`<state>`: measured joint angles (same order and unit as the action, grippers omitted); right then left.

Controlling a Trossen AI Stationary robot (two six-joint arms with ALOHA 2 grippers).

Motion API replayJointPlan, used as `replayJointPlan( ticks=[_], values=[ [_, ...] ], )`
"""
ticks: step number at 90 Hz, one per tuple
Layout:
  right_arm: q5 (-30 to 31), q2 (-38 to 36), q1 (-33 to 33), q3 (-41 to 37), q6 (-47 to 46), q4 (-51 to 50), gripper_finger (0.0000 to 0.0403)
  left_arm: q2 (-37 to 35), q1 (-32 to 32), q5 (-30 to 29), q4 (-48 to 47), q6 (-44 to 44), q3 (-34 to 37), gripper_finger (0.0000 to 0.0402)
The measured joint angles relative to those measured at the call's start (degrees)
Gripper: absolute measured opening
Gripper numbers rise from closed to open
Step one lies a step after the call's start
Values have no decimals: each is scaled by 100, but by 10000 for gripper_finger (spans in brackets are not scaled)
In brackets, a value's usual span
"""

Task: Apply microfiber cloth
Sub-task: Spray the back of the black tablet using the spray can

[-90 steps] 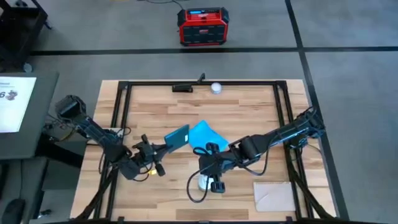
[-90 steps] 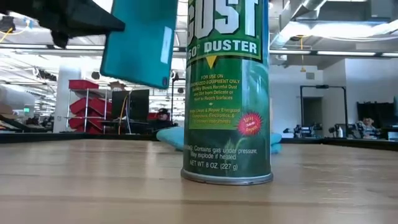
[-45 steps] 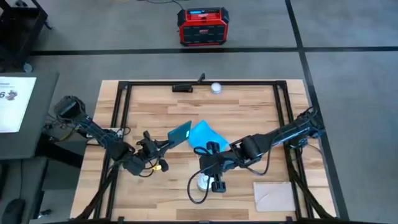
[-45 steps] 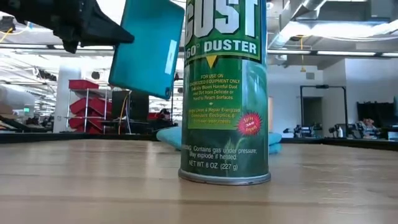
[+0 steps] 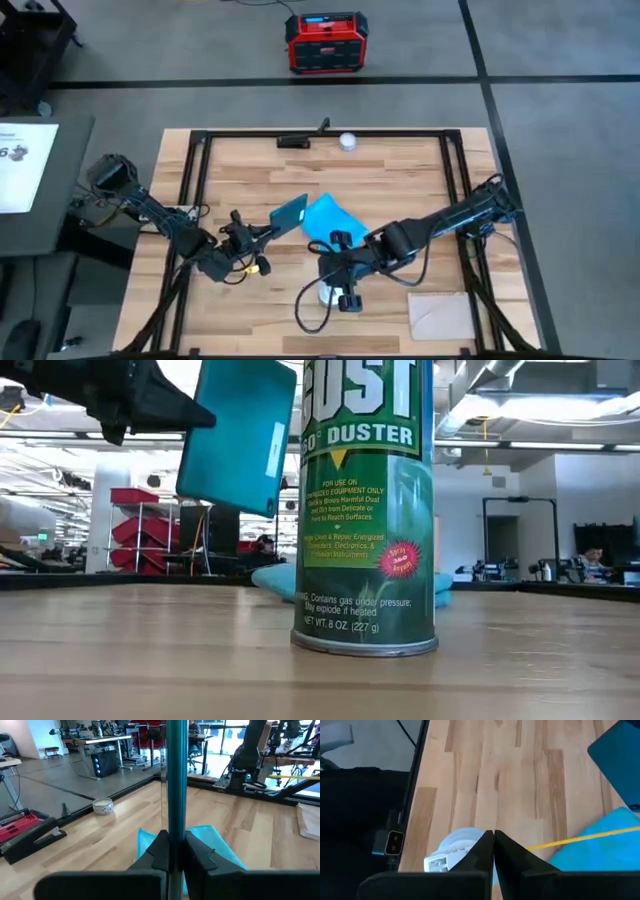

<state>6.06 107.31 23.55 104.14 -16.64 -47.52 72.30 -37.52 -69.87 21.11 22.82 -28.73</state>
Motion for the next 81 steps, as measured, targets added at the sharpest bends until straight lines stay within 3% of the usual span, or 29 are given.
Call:
replayJointPlan(
  ticks=[60,81],
  values=[
    [228,0,31,269,35,-285,0,-3,218,188,323,-325,0,4],
    [191,148,-2,262,17,-310,0,-3,-29,-220,484,-463,0,4]
  ],
)
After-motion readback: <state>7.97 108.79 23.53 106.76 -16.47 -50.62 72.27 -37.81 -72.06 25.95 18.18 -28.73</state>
